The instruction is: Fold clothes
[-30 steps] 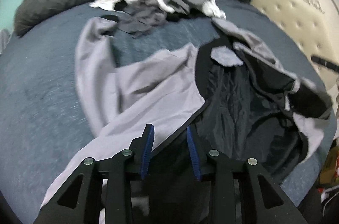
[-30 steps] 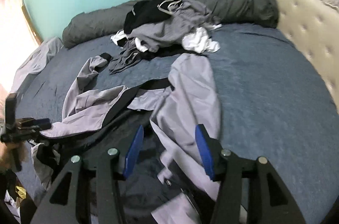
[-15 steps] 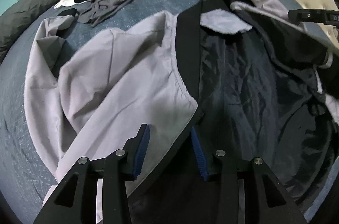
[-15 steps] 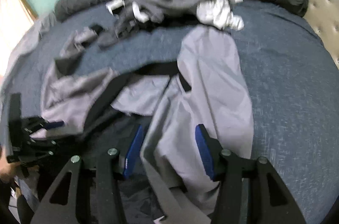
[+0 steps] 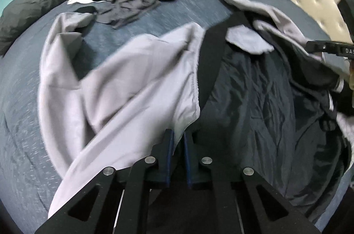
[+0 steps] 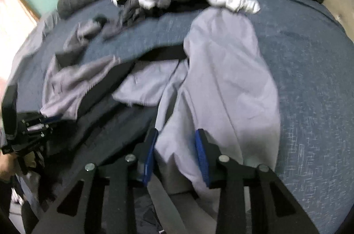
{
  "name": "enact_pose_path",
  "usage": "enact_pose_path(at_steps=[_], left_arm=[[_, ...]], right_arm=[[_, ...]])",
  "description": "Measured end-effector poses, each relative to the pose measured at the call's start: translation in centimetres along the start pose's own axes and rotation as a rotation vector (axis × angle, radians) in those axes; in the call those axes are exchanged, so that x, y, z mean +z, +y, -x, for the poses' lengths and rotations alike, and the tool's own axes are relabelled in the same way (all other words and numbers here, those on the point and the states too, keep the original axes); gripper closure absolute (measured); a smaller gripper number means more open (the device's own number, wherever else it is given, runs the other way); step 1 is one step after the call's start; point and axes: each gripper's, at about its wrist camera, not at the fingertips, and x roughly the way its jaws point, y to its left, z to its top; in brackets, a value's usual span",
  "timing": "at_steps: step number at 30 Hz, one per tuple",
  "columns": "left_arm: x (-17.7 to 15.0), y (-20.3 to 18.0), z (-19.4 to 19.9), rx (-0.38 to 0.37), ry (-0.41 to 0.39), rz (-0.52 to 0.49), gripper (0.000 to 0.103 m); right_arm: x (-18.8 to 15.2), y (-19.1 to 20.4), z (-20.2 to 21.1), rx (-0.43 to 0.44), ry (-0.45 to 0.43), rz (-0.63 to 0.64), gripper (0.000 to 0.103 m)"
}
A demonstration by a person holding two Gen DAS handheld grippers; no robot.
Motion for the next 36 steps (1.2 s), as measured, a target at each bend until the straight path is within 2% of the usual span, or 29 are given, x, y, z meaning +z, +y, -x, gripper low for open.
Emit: enact_pose_path(at_steps=[2, 3, 4, 5, 10, 15, 17, 18, 20, 25, 28, 33, 36], left_arm=[[0.2, 0.4, 0.8, 0.007, -0.018, 0.005, 0.094], [0.4, 0.6, 1.1, 0.01, -0.023, 0.004, 0.094], [0.5, 0.7, 1.4, 0.012, -0.028, 0.003, 0.094], [0.7, 0.8, 1.7, 0.015, -0.034, 0.002, 0.094], [1.1, 1.3, 2.6, 0.01, -0.05, 0.017, 0.094], [1.2, 1.9, 3.0, 0.007, -0.05, 0.032, 0.094], [1.2, 2.2, 3.3, 0.011, -0.055, 0.038, 0.094], [1.2, 2.3, 3.5, 0.013, -0.058, 0.04, 0.094], [1.2, 2.6, 3.8, 0.018, -0.065, 0.044, 0.094], [1.0, 4.1, 5.1, 0.023, -0.086, 0.083, 0.094], [0.6, 5.1, 6.5, 0.021, -0.103, 0.113, 0.094], [-0.3, 6.8, 9.4, 0.044, -0.132, 0.144, 0.094], [-0.9, 7.7, 10.9, 0.056, -0.145, 0.16, 0.094]], right_arm=[[0.8, -0.9, 1.8, 0.013, -0.085, -0.059, 0.068], [1.3, -1.4, 2.4, 0.004, -0.112, -0.083, 0.065], [1.8, -1.9, 2.9, -0.011, -0.133, -0.104, 0.053], [2.2, -2.2, 3.0, -0.026, -0.139, -0.118, 0.047], [4.8, -2.4, -0.1, -0.098, -0.042, -0.109, 0.045], [5.5, -1.4, -4.0, -0.146, 0.038, -0.039, 0.045], [5.0, -1.3, -5.2, -0.17, 0.072, -0.017, 0.069], [4.8, -1.6, -5.3, -0.172, 0.065, -0.024, 0.089], [4.6, -2.4, -4.5, -0.162, 0.03, -0.055, 0.099], [3.9, -5.5, 1.1, -0.182, -0.091, -0.114, 0.102], [2.6, -8.2, 5.0, -0.212, -0.129, -0.142, 0.102], [-2.1, -13.1, 10.4, -0.294, -0.112, -0.195, 0.102], [-5.5, -15.0, 11.8, -0.333, -0.061, -0.21, 0.102]])
